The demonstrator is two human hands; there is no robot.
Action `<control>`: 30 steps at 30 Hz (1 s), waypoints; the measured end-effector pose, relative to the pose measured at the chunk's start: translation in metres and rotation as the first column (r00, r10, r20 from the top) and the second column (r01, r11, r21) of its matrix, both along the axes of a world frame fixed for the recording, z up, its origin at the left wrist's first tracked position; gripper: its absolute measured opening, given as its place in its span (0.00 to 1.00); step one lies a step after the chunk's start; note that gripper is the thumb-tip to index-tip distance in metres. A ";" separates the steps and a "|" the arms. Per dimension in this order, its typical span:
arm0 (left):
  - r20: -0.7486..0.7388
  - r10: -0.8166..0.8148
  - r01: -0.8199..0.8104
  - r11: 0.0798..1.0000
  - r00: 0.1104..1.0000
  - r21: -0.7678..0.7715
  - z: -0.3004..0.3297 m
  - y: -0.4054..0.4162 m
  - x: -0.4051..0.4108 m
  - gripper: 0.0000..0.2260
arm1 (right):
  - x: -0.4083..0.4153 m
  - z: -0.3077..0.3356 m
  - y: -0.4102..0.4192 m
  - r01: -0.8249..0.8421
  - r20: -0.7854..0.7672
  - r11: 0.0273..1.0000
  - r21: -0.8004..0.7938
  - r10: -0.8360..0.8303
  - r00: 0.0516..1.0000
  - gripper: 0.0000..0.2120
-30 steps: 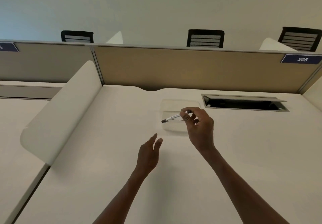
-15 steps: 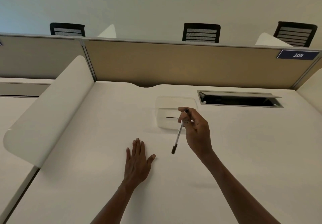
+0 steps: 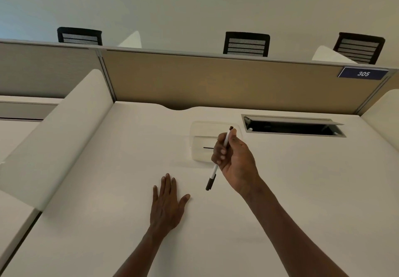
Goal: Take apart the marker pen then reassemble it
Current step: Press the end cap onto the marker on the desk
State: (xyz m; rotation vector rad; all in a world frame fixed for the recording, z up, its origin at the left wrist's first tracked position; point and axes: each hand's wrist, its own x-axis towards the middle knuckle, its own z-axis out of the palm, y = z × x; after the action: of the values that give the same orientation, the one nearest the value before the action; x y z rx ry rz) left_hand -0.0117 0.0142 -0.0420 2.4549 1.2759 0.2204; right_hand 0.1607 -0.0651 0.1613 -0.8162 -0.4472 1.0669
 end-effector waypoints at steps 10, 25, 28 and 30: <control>0.001 0.003 -0.003 1.000 1.000 0.014 -0.003 0.001 0.000 0.36 | 0.005 -0.001 -0.002 -0.091 -0.072 0.996 -0.018 0.089 0.993 0.25; -0.008 0.001 -0.001 1.000 1.000 0.012 -0.002 0.001 0.000 0.36 | 0.000 -0.005 -0.001 0.218 0.242 0.948 -0.232 -0.160 0.957 0.22; -0.009 -0.002 0.002 1.000 1.000 0.004 -0.001 0.001 0.000 0.36 | -0.003 -0.009 0.000 0.294 0.407 0.936 -0.195 -0.195 0.892 0.20; -0.015 -0.002 0.003 1.000 1.000 0.006 -0.001 0.001 0.000 0.37 | -0.006 -0.012 -0.001 0.317 0.481 0.935 -0.161 -0.206 0.852 0.19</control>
State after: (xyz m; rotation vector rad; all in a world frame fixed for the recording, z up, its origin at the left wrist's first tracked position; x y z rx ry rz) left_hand -0.0121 0.0153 -0.0431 2.4673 1.2798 0.2062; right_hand 0.1548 -0.0656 0.1495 -1.3160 -0.5913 0.6690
